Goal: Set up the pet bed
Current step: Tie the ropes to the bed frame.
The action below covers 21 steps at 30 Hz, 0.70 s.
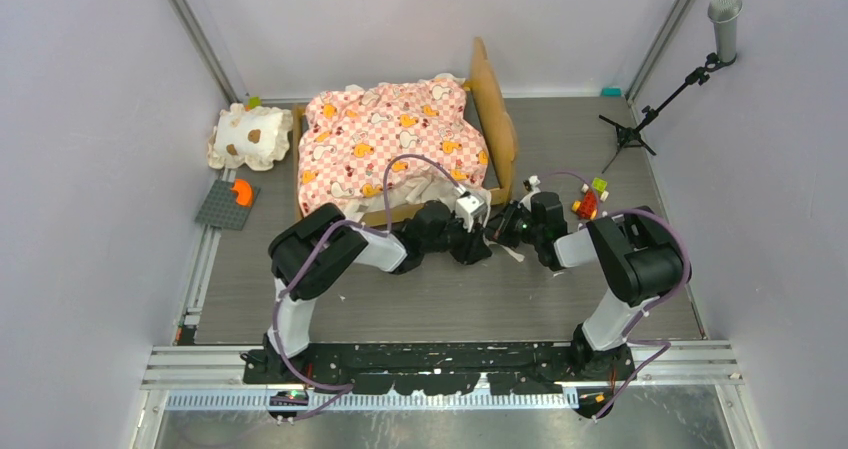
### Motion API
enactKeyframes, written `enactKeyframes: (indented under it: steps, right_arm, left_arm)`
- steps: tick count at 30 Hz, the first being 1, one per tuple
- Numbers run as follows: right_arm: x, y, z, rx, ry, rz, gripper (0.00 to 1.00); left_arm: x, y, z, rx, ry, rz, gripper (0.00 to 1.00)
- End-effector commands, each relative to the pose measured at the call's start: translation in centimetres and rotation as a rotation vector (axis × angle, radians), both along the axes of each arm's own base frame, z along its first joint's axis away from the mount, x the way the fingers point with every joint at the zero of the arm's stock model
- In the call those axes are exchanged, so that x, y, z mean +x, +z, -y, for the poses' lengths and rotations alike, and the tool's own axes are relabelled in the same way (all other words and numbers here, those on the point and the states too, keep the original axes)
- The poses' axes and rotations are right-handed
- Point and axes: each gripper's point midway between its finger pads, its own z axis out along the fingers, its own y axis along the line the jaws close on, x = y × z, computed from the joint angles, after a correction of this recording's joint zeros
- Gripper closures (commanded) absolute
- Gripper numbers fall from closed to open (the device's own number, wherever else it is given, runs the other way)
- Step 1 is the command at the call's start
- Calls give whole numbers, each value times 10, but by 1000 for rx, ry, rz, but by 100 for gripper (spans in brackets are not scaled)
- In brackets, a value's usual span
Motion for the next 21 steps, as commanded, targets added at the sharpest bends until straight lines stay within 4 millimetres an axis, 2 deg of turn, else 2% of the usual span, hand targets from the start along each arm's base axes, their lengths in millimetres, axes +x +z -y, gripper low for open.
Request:
enactKeyframes:
  steps: [1, 5, 12, 14, 19, 21]
  right_arm:
    - [7, 13, -5, 38, 9, 57, 99]
    - [8, 14, -5, 32, 11, 61, 99]
    - [10, 14, -5, 23, 14, 73, 99]
    - [10, 15, -5, 26, 15, 80, 99]
    - [9, 20, -7, 45, 24, 106, 99]
    - [8, 21, -7, 50, 31, 119, 99]
  left_arm:
    - [1, 44, -3, -97, 4, 45, 59]
    - [-5, 57, -16, -119, 13, 29, 57]
    - [-8, 65, -38, -148, 59, -43, 54]
    - [-1, 65, -44, -154, 99, -86, 54]
    - [35, 63, -67, -196, 272, -216, 55]
    - [44, 62, -69, -202, 298, -261, 57]
